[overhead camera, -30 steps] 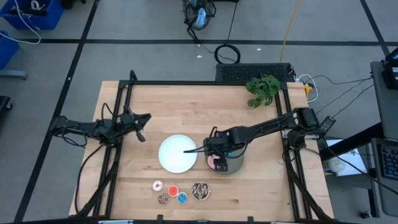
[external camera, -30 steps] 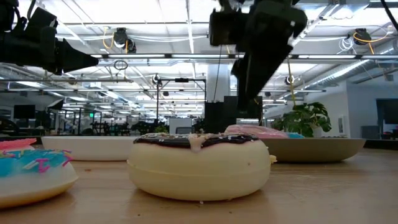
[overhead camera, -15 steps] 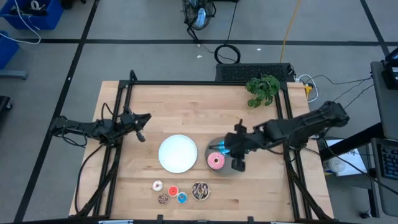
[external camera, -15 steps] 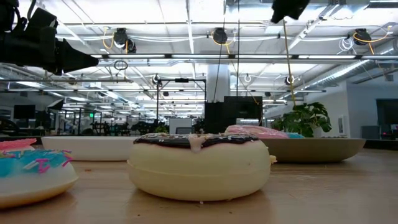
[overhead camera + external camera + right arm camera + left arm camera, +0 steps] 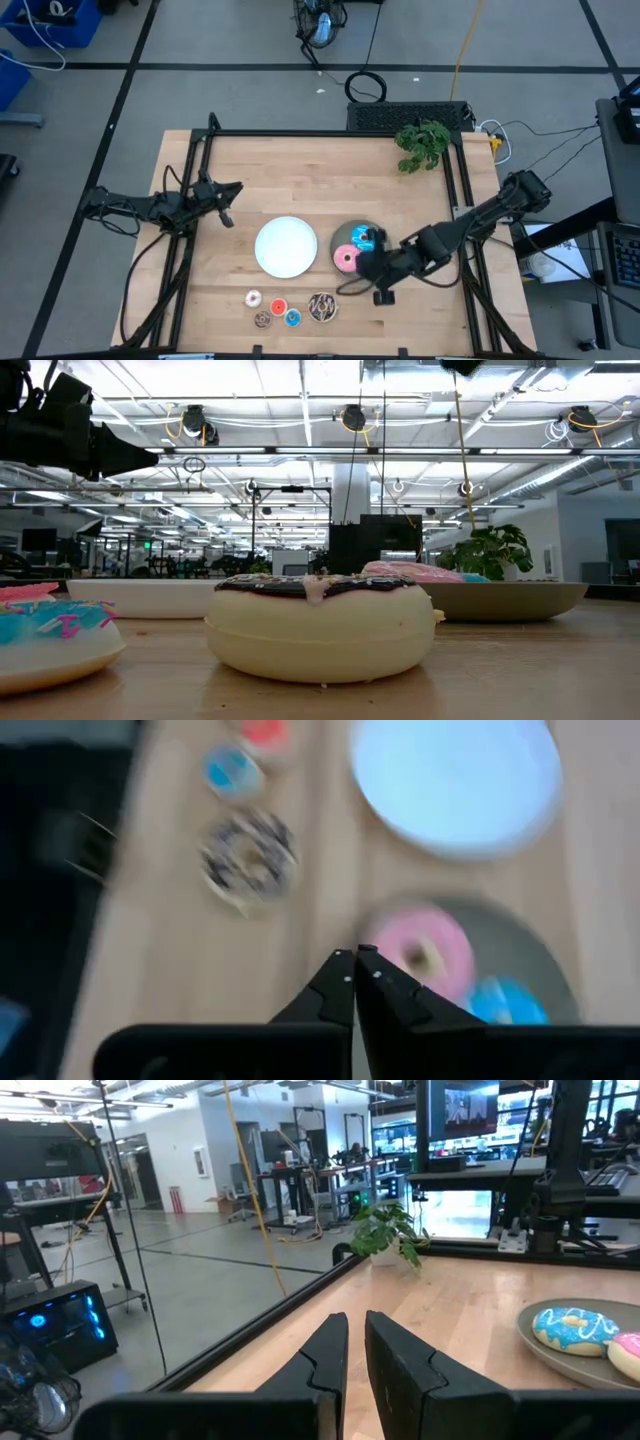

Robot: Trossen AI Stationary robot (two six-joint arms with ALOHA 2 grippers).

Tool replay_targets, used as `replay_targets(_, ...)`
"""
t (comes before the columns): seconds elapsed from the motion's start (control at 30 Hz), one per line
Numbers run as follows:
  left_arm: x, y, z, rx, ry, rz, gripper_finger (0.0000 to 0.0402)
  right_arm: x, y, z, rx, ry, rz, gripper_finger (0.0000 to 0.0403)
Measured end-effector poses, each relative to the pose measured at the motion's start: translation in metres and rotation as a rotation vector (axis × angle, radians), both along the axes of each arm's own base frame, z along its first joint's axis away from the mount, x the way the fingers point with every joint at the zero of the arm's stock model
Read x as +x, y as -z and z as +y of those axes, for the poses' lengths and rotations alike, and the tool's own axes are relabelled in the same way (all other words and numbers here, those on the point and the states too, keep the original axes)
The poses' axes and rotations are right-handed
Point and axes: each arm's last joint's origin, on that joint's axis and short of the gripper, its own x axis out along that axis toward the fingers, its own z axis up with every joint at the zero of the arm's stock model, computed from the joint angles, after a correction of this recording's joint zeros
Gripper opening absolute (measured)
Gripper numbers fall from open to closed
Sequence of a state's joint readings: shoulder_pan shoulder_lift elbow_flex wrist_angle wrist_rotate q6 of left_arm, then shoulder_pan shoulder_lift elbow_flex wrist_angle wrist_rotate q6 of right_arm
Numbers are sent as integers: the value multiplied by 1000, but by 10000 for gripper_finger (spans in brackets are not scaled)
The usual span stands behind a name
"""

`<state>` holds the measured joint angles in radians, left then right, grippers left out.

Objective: Pick & Place donuts
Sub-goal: Put the large black donut on the gray plate

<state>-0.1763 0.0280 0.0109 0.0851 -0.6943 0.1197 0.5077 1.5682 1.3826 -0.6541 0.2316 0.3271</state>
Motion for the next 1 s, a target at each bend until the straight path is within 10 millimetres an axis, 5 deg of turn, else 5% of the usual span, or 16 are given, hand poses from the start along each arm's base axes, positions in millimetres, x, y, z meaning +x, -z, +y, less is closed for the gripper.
replay_targets(0.23, -1, 0, 2, 2, -62, 8, 47, 15, -7, 13, 53, -17, -304, 1)
replay_targets(0.63, -1, 1, 2, 22, -68, 21, 47, 17, -1, 2, -189, 74, -328, 1)
replay_targets(1.0, -1, 1, 2, 19, -68, 20, 47, 45, 19, -53, -8, 277, -245, 0)
